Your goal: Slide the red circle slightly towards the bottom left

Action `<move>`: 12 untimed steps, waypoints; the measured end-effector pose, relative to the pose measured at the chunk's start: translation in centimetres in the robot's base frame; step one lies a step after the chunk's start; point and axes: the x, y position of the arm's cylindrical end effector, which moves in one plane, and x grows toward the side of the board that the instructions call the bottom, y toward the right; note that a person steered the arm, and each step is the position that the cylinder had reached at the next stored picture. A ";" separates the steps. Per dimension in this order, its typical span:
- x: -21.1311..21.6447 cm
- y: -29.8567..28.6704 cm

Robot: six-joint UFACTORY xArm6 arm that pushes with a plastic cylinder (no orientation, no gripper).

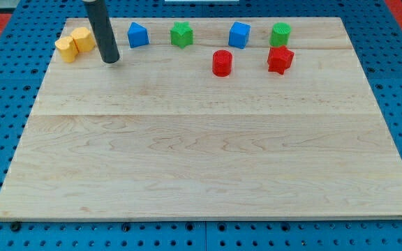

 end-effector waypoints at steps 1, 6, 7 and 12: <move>0.0 1.2; -0.2 1.7; -0.1 4.0; 0.7 23.4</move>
